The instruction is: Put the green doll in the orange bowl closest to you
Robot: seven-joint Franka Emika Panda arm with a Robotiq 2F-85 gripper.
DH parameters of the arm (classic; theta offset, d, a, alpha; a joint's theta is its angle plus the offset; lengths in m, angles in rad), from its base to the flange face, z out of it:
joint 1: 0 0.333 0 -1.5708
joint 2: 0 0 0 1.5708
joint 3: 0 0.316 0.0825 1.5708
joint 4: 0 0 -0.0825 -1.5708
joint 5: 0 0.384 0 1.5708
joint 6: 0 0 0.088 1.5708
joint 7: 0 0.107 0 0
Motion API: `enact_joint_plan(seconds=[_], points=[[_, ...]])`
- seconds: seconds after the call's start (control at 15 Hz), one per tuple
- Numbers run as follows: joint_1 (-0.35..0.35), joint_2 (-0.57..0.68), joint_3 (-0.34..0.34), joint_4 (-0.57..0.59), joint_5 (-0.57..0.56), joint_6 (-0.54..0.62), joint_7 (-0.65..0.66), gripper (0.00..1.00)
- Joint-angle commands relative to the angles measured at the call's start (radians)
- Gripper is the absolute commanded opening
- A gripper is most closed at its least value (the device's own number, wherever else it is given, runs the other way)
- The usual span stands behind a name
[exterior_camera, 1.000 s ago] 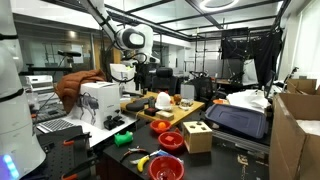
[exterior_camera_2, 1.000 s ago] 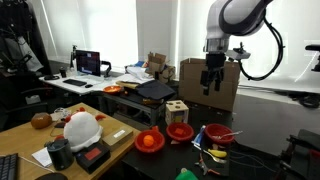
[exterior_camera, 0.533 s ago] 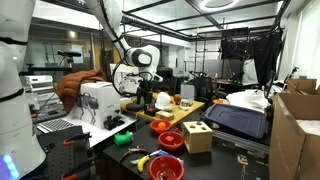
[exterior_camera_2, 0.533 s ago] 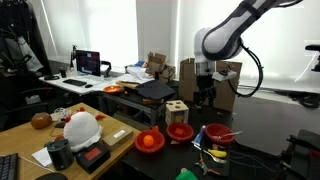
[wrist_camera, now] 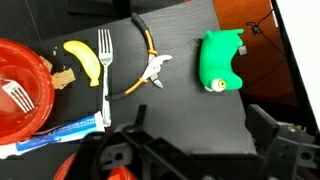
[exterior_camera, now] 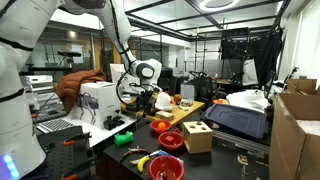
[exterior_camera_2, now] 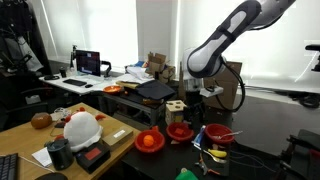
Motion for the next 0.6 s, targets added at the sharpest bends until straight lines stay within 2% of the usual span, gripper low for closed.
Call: enact_joint_plan(seconds=[0.0,0.53], points=[[0.006,0.082,0.019,0.069,0.031,0.001,-0.018,1.00],[0.003,0.254,0.080,0.174,0.078,-0.012,-0.061,1.00]])
